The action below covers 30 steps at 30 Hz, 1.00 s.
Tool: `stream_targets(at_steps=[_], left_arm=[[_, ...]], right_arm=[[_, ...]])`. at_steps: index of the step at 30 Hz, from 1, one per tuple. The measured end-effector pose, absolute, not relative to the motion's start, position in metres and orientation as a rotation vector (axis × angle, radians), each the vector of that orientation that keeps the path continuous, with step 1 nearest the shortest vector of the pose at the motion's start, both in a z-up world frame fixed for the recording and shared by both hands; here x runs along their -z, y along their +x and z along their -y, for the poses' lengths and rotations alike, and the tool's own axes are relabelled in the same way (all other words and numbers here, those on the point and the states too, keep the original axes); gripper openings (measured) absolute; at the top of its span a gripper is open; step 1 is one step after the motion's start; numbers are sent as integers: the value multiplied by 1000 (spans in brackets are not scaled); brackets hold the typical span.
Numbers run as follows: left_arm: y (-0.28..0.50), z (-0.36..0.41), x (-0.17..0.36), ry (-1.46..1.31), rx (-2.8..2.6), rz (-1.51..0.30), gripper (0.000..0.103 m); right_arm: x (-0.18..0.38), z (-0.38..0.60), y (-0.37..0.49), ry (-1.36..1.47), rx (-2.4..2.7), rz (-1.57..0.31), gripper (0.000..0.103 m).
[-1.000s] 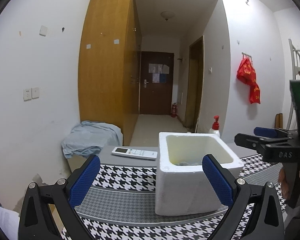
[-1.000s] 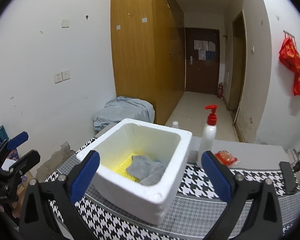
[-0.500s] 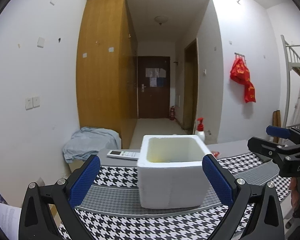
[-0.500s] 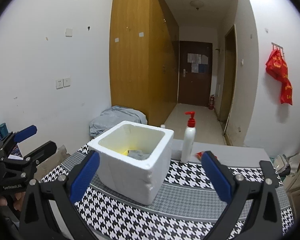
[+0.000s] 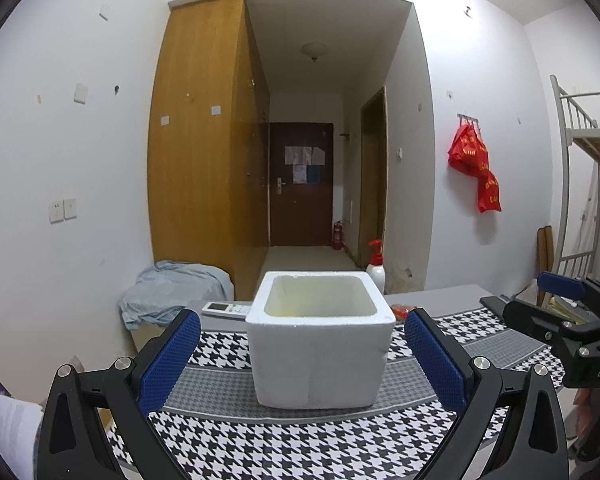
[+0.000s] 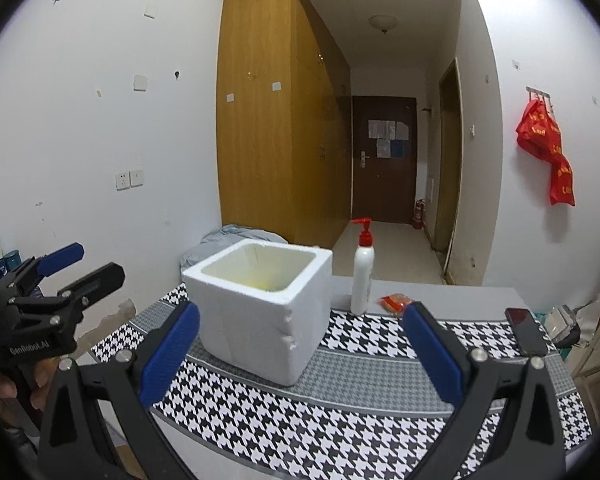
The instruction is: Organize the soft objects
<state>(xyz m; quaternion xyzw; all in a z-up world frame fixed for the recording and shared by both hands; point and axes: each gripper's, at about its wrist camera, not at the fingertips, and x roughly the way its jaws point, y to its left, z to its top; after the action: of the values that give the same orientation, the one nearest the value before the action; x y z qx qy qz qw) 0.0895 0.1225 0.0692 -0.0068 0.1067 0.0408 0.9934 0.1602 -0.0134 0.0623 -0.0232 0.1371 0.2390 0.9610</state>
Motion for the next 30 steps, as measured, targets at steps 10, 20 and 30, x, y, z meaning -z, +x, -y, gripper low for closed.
stream_targets(at_steps=[10, 20, 30], left_arm=[[72, -115, -46, -24, -79, -181, 102], [58, -106, -18, -38, -63, -182, 102], [57, -109, 6, -43, -65, -215, 102]], right_arm=[[-32, 27, 134, -16, -478, -196, 103], [-3, 39, 119, 23, -475, -208, 103], [14, 44, 121, 49, -449, -207, 103]])
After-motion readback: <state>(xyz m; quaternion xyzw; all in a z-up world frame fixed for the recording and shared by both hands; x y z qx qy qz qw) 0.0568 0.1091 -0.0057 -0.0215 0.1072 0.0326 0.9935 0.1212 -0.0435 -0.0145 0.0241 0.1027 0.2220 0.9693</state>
